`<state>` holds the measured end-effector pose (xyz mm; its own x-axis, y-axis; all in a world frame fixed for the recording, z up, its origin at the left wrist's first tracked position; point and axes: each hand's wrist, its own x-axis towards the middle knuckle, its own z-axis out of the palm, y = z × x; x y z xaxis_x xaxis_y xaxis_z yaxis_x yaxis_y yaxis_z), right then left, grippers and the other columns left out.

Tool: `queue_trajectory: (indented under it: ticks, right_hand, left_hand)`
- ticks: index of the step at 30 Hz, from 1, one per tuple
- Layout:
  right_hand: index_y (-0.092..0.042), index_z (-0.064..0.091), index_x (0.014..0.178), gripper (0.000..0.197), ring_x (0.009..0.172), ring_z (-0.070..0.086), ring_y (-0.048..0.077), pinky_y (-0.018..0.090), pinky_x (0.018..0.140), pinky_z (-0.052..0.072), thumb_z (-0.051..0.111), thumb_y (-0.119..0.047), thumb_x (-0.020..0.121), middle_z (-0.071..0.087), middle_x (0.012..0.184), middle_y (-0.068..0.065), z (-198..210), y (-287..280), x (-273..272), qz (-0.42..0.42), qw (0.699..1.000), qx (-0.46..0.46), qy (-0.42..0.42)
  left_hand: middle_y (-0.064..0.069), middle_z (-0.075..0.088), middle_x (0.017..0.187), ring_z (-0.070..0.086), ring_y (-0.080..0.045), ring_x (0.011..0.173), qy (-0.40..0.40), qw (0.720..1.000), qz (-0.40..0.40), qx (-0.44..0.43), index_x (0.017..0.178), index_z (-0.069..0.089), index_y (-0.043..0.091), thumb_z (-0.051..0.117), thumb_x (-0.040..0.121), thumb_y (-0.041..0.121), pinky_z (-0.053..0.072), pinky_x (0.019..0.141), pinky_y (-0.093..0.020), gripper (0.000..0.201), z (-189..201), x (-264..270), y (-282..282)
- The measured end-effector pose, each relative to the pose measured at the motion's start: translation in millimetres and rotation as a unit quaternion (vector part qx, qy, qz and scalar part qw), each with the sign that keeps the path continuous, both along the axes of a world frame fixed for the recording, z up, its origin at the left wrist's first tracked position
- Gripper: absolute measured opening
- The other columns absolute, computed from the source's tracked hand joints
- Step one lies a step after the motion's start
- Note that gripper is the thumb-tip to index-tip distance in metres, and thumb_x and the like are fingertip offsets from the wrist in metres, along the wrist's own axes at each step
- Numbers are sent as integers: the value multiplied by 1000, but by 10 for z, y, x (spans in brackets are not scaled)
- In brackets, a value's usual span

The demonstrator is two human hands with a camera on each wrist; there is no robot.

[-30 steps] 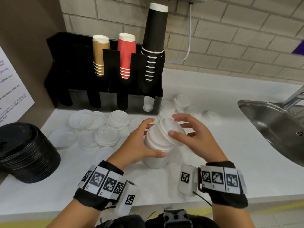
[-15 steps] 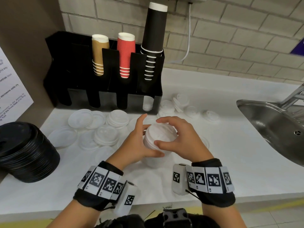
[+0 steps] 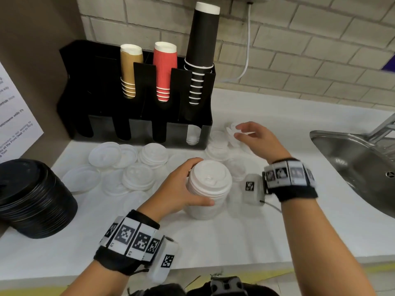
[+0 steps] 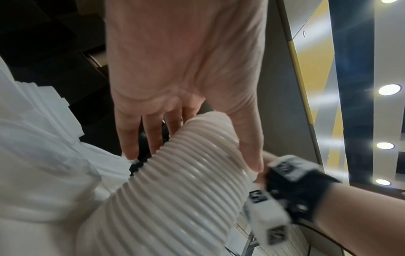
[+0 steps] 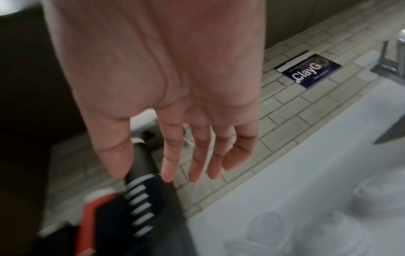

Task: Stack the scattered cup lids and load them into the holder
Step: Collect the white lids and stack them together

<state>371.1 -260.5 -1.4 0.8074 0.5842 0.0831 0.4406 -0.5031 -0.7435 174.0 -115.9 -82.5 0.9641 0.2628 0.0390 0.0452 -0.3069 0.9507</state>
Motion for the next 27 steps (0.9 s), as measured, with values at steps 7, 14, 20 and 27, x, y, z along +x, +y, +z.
queue_trajectory:
  ticks: [7,14,20,27]
  right_hand:
    - [-41,38,142,55,131,34,39,40,111,29,57,-30,93,36,142,16,-405,523,652,48,942,-329,-46]
    - [-33,18,151,92,137,23,41,50,109,26,61,-66,77,22,152,15,-703,835,759,30,889,-441,-118]
    - [-20,44,131,63,115,50,37,40,95,44,68,-44,79,42,131,15,-688,764,760,16,929,-359,-93]
    - [-23,57,112,63,119,38,32,48,96,35,73,-63,66,39,126,5,-561,678,755,22,896,-409,-171]
  left_hand:
    - [39,53,116,48,17,111,-9,1000,-7,-1,116,47,53,93,58,29,37,85,0,78,28,-1,14]
    - [38,53,118,48,15,113,-10,1000,-13,-4,119,48,51,93,59,29,38,87,0,79,37,27,3]
    - [39,52,117,47,16,113,-11,1000,-23,-3,119,47,50,93,58,29,38,87,0,79,47,68,-18]
    - [39,53,118,47,16,113,-16,1000,-25,0,117,47,53,93,58,31,37,85,1,78,50,74,-24]
